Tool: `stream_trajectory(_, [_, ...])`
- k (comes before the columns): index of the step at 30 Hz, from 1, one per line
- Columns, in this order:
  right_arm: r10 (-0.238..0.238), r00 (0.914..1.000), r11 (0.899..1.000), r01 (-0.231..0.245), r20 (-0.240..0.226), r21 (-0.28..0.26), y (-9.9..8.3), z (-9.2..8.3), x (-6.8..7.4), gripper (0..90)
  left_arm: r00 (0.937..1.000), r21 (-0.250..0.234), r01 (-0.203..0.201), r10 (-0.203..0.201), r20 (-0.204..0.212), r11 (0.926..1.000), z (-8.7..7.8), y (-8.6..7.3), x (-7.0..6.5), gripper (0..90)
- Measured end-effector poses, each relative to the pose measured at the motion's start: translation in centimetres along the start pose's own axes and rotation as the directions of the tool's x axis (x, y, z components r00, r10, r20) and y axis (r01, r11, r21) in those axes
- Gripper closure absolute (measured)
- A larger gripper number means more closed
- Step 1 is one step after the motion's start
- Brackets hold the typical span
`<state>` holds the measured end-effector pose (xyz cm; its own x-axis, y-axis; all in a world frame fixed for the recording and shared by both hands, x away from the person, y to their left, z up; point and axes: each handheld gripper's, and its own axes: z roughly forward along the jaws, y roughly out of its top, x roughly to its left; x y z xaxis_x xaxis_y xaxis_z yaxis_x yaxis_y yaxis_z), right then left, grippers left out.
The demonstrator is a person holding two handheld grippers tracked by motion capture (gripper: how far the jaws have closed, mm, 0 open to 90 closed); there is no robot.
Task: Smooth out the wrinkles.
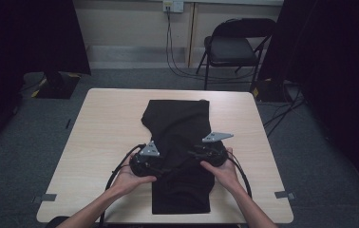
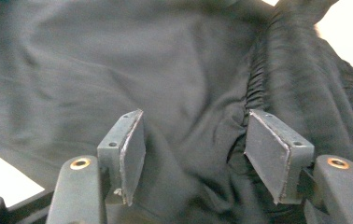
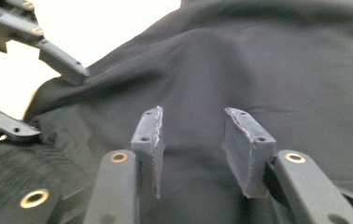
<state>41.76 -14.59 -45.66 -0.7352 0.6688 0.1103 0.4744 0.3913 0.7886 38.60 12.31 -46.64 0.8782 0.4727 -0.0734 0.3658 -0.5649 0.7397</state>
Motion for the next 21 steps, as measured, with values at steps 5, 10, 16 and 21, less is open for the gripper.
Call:
stream_trajectory(5, [-0.078,0.9926,0.995,0.084,-0.092,0.061,-2.0,-0.8,3.5,58.3,0.9998,-0.013,0.02,-0.02,0.003,0.9997,-0.8,-0.5,-0.3,37.6])
stream_trajectory(10, [-0.125,0.9854,0.986,0.136,-0.115,0.092,-4.7,-1.8,6.2,58.7,0.9974,0.002,0.066,-0.066,-0.03,0.9978,-0.1,-0.7,0.6,37.7])
stream_trajectory(16, [-0.18,0.9778,0.976,0.191,-0.108,0.107,-6.2,-2.3,7.9,58.9,0.9943,0.002,0.082,-0.082,-0.068,0.9966,0.7,-0.5,0.8,39.1])
stream_trajectory(21, [-0.183,0.961,0.97,0.21,-0.208,0.12,-6.7,-2.5,9.5,58.4,0.9921,-0.024,0.079,-0.081,-0.095,0.9965,0.2,-0.3,1.0,39.1])
